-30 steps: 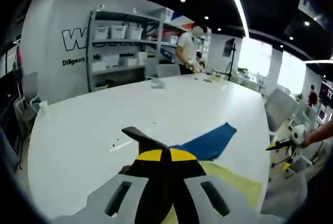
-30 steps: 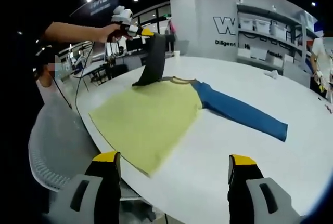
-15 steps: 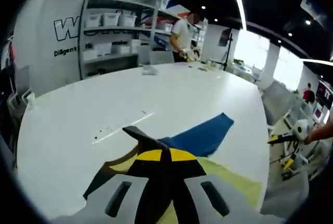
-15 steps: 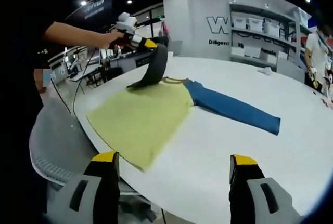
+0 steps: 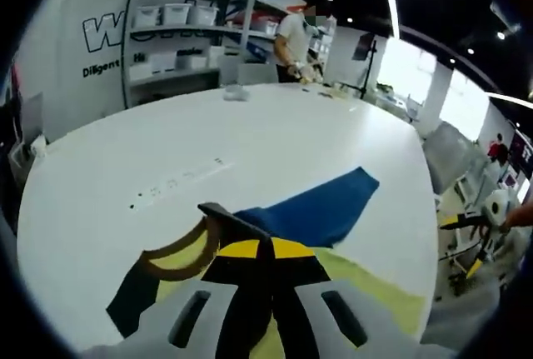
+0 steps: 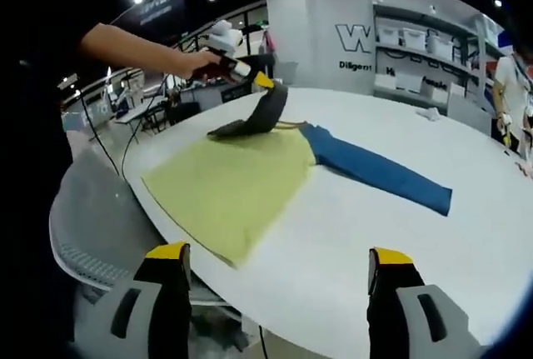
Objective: Fold the garment on the visible template until the final outline fits inside the template.
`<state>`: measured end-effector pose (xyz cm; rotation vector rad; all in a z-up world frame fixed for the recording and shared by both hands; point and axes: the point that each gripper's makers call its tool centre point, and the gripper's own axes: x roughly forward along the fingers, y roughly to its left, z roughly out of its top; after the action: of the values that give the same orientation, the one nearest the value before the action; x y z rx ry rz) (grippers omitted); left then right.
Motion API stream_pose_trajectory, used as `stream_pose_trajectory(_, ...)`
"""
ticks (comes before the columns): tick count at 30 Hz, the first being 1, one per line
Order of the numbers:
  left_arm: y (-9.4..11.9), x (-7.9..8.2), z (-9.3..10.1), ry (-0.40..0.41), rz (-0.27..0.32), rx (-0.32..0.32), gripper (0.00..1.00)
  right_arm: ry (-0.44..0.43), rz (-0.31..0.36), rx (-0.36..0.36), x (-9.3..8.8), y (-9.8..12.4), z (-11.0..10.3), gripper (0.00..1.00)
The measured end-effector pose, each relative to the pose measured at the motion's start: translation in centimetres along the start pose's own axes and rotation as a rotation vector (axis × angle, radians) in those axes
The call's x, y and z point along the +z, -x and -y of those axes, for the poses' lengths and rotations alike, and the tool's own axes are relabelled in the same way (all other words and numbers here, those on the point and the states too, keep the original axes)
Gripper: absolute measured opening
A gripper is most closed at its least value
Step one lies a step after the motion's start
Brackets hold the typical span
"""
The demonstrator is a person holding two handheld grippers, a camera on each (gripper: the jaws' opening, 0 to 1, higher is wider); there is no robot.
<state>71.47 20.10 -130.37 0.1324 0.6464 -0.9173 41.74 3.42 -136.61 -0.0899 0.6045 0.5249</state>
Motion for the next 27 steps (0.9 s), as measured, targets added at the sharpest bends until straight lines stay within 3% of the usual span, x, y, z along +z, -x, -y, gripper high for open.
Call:
stream_pose_trajectory(6,-1.8,-1.4,0.8,-0.011,-0.043,-0.007,0.01,-0.006,0.006,-0.001,0.3,-0.3,0.0,0.88)
stream_pose_trajectory(15,-4.2,-2.9,2.0,0.036,-0.085,-0.023,0.01,-0.017,0.000,-0.008,0.0,0.3,0.0,0.92)
stream_pose_trajectory(17,-4.6,-3.1,2.6,-0.025,-0.093,-0.044,0.01,-0.016,0.001,-0.013,-0.1,0.6,0.1,0.93)
stream_pose_trajectory(22,-4.7,-2.6,3.1,-0.063,-0.066,-0.060,0.03,-0.023,-0.005,-0.016,-0.3,0.7,0.3,0.94)
stream_pose_trajectory(27,-4.4,-2.8,2.9,-0.117,-0.076,-0.057,0.01,-0.026,-0.008,-0.010,-0.4,0.4,0.4,0.94)
